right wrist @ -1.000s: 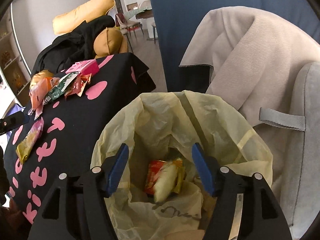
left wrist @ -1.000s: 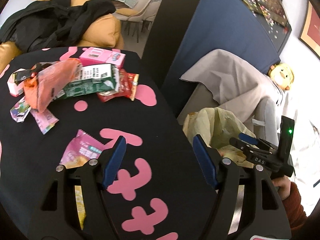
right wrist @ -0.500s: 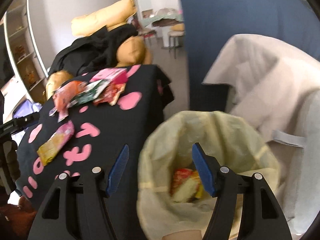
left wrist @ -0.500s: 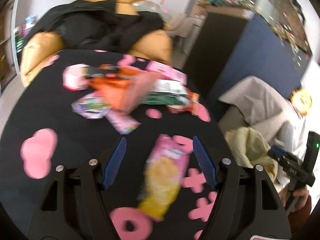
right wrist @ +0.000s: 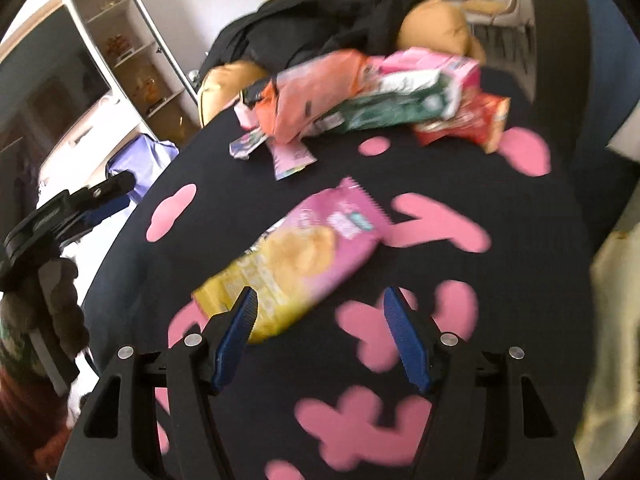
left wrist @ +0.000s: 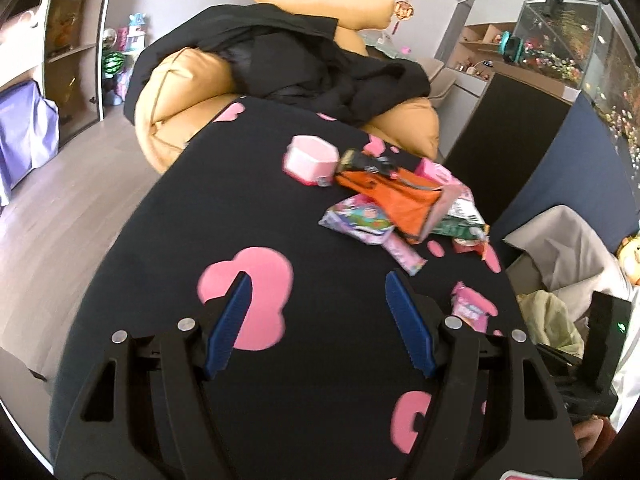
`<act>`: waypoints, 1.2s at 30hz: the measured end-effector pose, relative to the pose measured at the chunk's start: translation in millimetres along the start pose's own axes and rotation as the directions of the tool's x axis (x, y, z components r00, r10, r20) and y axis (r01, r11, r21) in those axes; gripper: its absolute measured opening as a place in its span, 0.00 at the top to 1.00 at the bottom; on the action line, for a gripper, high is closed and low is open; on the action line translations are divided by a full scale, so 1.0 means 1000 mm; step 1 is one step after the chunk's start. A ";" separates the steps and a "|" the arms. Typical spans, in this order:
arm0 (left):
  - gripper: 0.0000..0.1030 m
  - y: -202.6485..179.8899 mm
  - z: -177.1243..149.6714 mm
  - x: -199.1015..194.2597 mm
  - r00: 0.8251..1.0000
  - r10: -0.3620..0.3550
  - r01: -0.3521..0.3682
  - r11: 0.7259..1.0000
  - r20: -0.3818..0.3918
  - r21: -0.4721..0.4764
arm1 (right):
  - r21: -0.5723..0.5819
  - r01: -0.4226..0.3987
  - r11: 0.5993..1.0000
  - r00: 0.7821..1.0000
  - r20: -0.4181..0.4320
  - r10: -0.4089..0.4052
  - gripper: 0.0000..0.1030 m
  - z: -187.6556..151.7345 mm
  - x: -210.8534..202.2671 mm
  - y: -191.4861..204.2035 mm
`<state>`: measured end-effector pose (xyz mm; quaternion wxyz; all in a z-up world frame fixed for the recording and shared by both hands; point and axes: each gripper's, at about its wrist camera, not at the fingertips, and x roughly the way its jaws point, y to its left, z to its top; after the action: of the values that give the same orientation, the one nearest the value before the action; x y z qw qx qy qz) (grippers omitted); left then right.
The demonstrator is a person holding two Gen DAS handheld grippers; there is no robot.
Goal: Collect trash
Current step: 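Move both tools back over the table toward the remaining wrappers, then grasp a pink wrapper with the right gripper while the left grasps a grey wrapper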
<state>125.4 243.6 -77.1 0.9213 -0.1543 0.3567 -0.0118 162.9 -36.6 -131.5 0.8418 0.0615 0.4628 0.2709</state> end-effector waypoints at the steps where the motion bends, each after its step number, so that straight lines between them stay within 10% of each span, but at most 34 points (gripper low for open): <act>1: 0.36 0.005 -0.001 0.000 1.000 -0.001 0.001 1.000 -0.002 -0.005 | 0.020 -0.005 1.000 1.000 -0.015 0.005 0.40 0.004 0.010 0.002; 8: 0.36 0.032 -0.001 0.002 1.000 -0.001 0.001 0.999 -0.004 -0.040 | -0.064 0.104 0.993 0.995 -0.002 -0.104 0.40 0.030 0.037 0.024; 12: 0.36 0.039 -0.002 0.007 1.000 -0.012 0.011 0.998 -0.016 -0.054 | -0.143 0.154 0.978 0.988 0.009 -0.155 0.71 0.037 0.048 0.037; 19: 0.36 0.023 0.001 0.026 0.997 -0.060 0.059 0.998 -0.054 -0.021 | -0.158 0.126 0.979 0.992 0.026 -0.123 0.88 0.036 0.023 0.022; 27: 0.36 -0.038 0.068 0.048 0.964 -0.246 0.222 0.952 0.097 0.210 | -0.055 0.160 0.986 0.981 0.123 -0.153 0.88 0.043 -0.018 -0.021; 36: 0.36 -0.074 0.110 0.144 0.997 -0.081 0.076 0.940 0.001 0.332 | -0.047 0.132 0.990 0.986 0.112 -0.126 0.88 0.035 -0.013 -0.031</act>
<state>312.0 184.1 -72.8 0.9355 -0.0113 0.3364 -0.1074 198.2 -64.4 -113.3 0.8829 0.0234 0.4118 0.2244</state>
